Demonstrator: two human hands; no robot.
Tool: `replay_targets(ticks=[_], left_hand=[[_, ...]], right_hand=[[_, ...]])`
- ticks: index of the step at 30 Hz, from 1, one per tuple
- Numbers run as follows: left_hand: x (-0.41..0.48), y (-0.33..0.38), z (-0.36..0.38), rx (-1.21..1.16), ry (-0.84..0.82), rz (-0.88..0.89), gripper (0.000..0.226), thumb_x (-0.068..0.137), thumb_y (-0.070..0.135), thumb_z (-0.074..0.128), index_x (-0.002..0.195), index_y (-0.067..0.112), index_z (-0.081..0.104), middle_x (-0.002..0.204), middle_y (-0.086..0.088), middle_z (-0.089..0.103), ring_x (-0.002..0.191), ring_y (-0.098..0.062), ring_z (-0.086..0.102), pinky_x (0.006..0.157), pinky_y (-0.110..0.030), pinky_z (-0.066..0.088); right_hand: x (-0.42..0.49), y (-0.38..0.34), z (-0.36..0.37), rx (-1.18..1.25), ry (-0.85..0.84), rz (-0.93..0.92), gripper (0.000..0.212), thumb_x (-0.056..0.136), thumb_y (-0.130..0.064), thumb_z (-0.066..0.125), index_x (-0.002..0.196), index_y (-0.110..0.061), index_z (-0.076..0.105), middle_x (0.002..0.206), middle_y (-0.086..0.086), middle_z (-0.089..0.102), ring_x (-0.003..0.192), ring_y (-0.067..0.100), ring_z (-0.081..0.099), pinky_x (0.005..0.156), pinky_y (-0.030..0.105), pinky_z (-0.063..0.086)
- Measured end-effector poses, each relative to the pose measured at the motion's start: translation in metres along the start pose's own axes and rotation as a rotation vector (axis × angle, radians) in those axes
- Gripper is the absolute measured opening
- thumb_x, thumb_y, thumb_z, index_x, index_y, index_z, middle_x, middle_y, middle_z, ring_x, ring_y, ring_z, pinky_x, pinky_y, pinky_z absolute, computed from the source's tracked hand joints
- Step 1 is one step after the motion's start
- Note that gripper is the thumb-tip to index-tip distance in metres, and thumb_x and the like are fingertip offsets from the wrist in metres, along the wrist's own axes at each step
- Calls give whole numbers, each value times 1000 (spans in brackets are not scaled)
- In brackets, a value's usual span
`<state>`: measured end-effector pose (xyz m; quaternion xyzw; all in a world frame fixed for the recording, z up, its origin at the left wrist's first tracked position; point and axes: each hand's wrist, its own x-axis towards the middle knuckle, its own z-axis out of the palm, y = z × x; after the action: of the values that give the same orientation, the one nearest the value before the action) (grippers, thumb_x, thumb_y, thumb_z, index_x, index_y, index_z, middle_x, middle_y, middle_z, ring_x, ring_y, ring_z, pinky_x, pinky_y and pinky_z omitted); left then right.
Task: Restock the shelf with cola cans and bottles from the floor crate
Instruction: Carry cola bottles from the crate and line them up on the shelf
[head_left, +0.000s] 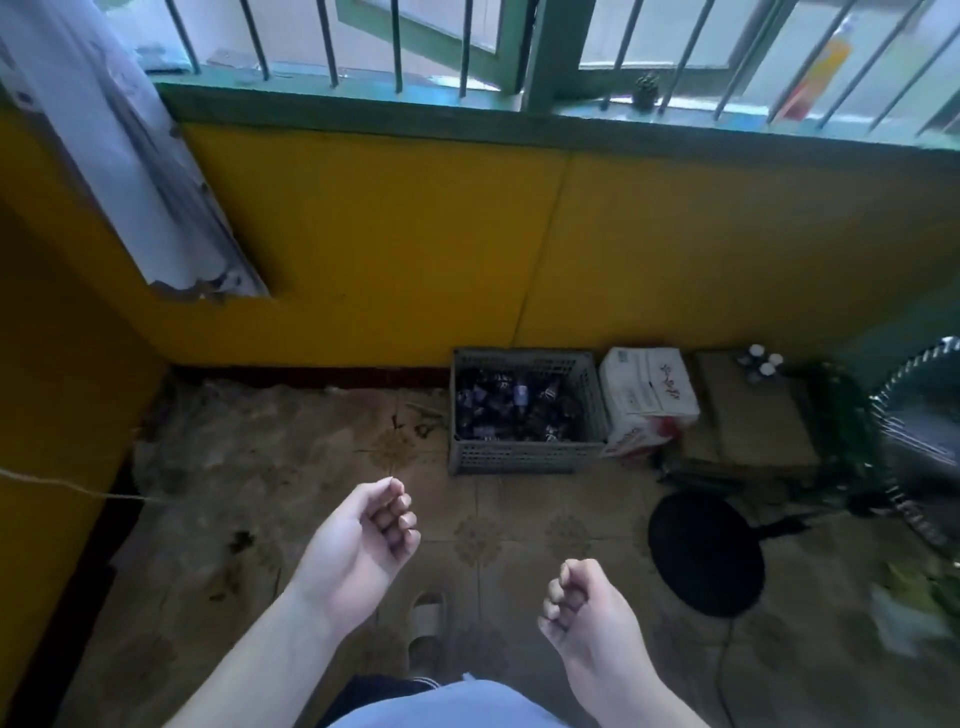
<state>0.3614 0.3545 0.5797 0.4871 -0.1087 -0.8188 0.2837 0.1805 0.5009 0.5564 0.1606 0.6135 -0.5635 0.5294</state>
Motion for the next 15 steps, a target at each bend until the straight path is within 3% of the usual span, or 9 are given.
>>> replay_targets(ticks=[5, 8, 11, 15], left_hand=[[65, 43, 66, 125, -110, -26, 18, 98, 17, 52, 81, 11, 58, 76, -5, 51, 67, -18, 48, 72, -32, 43], [98, 56, 105, 197, -126, -63, 17, 97, 17, 53, 81, 12, 57, 76, -5, 52, 65, -17, 50, 69, -32, 45], [128, 56, 142, 248, -168, -82, 19, 97, 16, 52, 79, 12, 54, 75, -4, 52, 66, -17, 49, 70, -33, 43], [172, 45, 181, 250, -96, -119, 20, 98, 16, 51, 79, 12, 55, 75, -5, 53, 65, -17, 49, 69, -32, 44]], right_hand=[[50, -75, 36, 95, 25, -144, 30, 93, -6, 42, 65, -15, 41, 55, 1, 40, 45, 14, 36, 47, 27, 34], [71, -113, 40, 243, -12, -152, 35, 96, -11, 45, 62, -17, 38, 56, 0, 36, 46, 14, 33, 50, 28, 31], [93, -137, 28, 364, -54, -122, 41, 102, -19, 46, 62, -18, 36, 58, 0, 32, 51, 16, 30, 58, 31, 27], [154, -163, -10, 311, 9, 42, 30, 102, -20, 51, 72, -16, 49, 63, 2, 43, 56, 18, 40, 61, 30, 36]])
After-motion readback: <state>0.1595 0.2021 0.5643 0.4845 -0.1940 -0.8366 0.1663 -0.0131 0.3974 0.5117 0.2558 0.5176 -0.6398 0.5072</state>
